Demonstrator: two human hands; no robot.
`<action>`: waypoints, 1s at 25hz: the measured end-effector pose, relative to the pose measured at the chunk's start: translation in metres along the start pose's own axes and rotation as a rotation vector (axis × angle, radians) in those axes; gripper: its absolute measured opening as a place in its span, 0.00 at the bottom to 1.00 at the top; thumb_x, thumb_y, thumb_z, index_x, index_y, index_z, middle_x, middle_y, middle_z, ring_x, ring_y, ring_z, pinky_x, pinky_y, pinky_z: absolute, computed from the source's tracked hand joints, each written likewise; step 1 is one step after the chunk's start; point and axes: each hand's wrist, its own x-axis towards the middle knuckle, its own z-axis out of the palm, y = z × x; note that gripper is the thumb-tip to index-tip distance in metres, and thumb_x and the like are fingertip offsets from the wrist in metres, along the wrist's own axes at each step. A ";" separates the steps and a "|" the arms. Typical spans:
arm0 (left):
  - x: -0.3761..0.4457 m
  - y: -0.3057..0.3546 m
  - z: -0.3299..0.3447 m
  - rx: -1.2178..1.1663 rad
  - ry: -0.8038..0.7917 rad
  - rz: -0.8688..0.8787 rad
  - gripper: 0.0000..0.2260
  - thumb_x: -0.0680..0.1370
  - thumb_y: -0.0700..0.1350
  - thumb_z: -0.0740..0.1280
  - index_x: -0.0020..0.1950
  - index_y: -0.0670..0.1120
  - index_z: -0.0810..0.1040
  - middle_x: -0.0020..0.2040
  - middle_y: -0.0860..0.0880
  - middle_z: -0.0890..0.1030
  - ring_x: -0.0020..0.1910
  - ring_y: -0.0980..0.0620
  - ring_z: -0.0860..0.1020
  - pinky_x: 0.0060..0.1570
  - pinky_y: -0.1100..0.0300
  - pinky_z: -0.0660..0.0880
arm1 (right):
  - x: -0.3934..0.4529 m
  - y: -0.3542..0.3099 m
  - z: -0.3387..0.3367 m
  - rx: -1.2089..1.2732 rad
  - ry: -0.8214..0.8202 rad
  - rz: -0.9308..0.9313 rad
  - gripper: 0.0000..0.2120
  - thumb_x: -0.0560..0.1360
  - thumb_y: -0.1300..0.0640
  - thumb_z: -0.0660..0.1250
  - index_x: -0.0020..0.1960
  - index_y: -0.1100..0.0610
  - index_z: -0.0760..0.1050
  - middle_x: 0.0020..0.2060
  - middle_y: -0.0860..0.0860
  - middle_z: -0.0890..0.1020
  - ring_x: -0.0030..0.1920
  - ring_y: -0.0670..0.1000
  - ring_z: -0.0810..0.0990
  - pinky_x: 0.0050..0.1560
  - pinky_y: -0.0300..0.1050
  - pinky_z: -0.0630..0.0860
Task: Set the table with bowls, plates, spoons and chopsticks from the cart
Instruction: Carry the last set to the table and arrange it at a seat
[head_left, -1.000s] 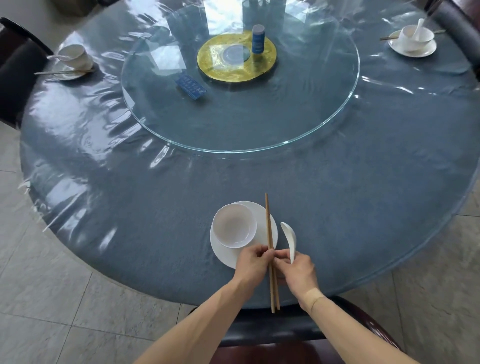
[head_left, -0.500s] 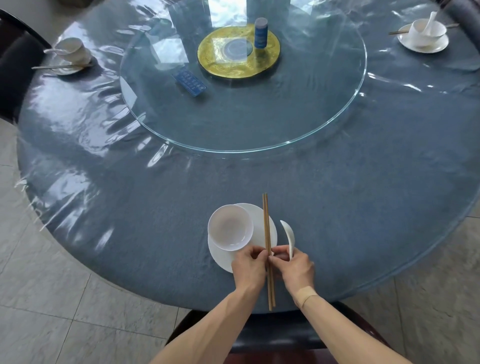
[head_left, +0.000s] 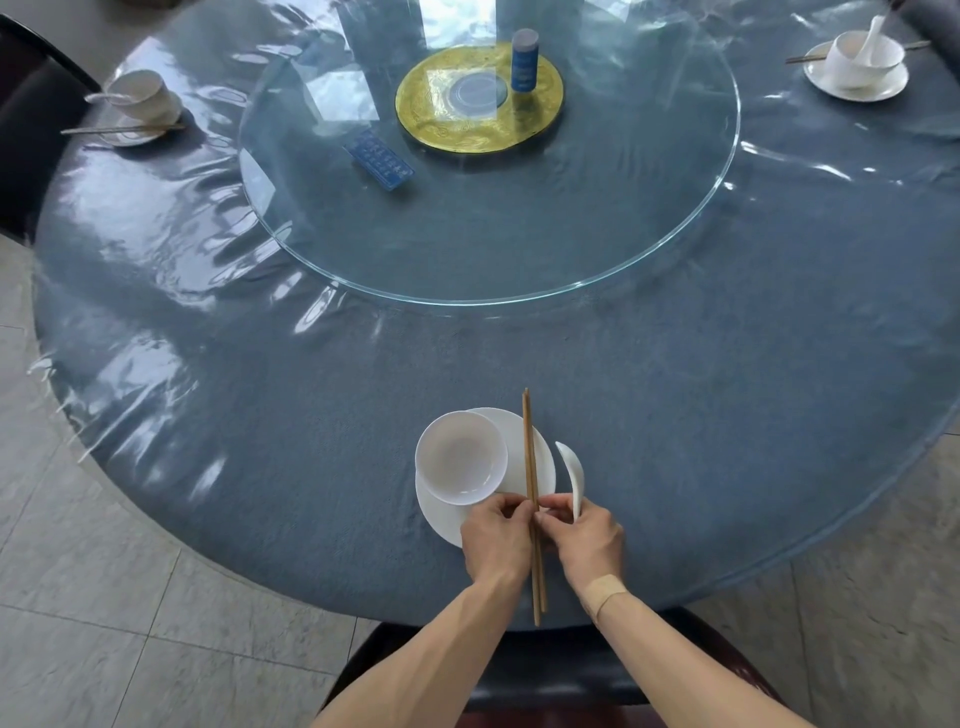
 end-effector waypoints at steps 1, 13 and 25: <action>0.000 0.001 0.000 -0.004 0.005 0.000 0.12 0.75 0.43 0.71 0.34 0.57 0.79 0.36 0.58 0.83 0.40 0.57 0.81 0.43 0.61 0.75 | 0.001 -0.001 0.001 -0.003 -0.002 -0.001 0.05 0.70 0.57 0.76 0.44 0.49 0.84 0.35 0.45 0.85 0.40 0.46 0.84 0.49 0.50 0.82; -0.009 0.000 0.002 -0.032 0.070 0.003 0.08 0.77 0.46 0.69 0.38 0.56 0.80 0.37 0.59 0.81 0.40 0.58 0.80 0.38 0.65 0.71 | 0.003 0.004 0.002 -0.019 -0.016 -0.028 0.05 0.72 0.53 0.74 0.46 0.46 0.83 0.37 0.46 0.85 0.42 0.49 0.84 0.49 0.53 0.83; -0.040 -0.011 -0.049 -0.129 -0.283 0.137 0.09 0.78 0.47 0.70 0.38 0.49 0.84 0.32 0.55 0.83 0.32 0.61 0.77 0.34 0.68 0.71 | -0.029 -0.039 -0.001 -0.023 -0.185 -0.170 0.21 0.80 0.39 0.56 0.42 0.44 0.84 0.28 0.42 0.79 0.35 0.42 0.79 0.40 0.40 0.74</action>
